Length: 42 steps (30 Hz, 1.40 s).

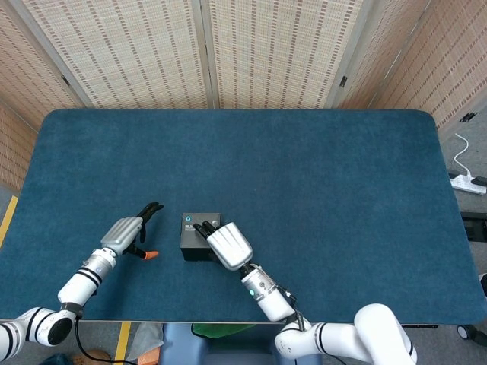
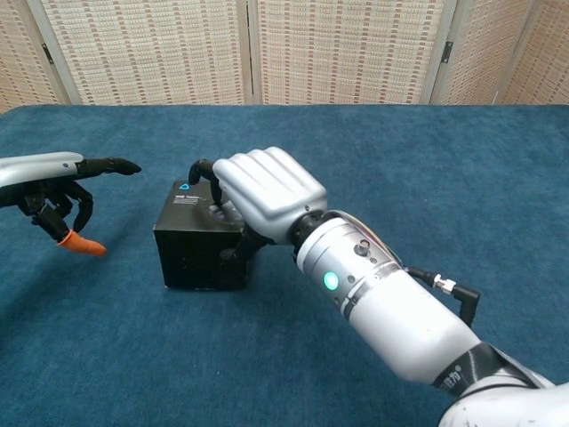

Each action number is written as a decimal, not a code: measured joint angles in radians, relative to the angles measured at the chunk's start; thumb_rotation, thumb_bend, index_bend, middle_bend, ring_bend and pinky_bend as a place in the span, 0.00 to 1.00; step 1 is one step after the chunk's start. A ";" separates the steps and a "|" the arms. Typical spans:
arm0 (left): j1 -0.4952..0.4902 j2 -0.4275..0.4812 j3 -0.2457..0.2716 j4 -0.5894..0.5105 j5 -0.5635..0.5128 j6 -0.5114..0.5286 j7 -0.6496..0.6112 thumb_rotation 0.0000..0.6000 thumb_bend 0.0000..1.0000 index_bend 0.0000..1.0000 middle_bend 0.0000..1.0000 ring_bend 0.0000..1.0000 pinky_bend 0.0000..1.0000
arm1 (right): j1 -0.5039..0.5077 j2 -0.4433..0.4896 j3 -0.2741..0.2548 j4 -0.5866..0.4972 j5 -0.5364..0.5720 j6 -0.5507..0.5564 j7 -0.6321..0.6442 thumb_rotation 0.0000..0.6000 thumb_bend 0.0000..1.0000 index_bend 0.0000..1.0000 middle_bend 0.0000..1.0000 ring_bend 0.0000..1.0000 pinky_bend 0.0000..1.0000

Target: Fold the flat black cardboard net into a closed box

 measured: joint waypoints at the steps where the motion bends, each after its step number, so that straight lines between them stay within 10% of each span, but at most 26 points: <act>1: 0.000 0.000 -0.001 0.000 0.002 -0.002 -0.003 1.00 0.20 0.00 0.00 0.63 0.85 | 0.000 -0.005 -0.001 0.015 -0.008 0.000 0.006 1.00 0.15 0.29 0.39 0.74 1.00; 17: 0.010 0.003 -0.007 0.001 0.016 0.010 0.003 1.00 0.20 0.00 0.00 0.61 0.84 | 0.006 -0.087 -0.004 0.259 -0.141 0.035 0.149 1.00 0.28 0.40 0.47 0.74 1.00; 32: 0.079 0.015 -0.018 -0.052 -0.003 0.236 0.245 1.00 0.21 0.00 0.03 0.28 0.51 | -0.085 0.171 0.012 -0.122 -0.186 0.146 0.142 1.00 0.29 0.27 0.36 0.62 1.00; 35: 0.107 0.022 -0.018 -0.065 -0.008 0.311 0.318 1.00 0.21 0.00 0.04 0.23 0.41 | -0.138 0.296 -0.006 -0.255 -0.174 0.156 0.112 1.00 0.30 0.25 0.33 0.44 0.85; 39: 0.153 0.029 -0.015 -0.080 -0.010 0.417 0.412 1.00 0.21 0.00 0.05 0.15 0.30 | -0.228 0.500 -0.042 -0.442 -0.135 0.166 0.087 1.00 0.31 0.19 0.25 0.21 0.40; 42: 0.198 0.037 -0.010 -0.095 -0.007 0.496 0.453 1.00 0.21 0.00 0.05 0.12 0.25 | -0.304 0.645 -0.077 -0.552 -0.108 0.180 0.091 1.00 0.31 0.15 0.20 0.14 0.31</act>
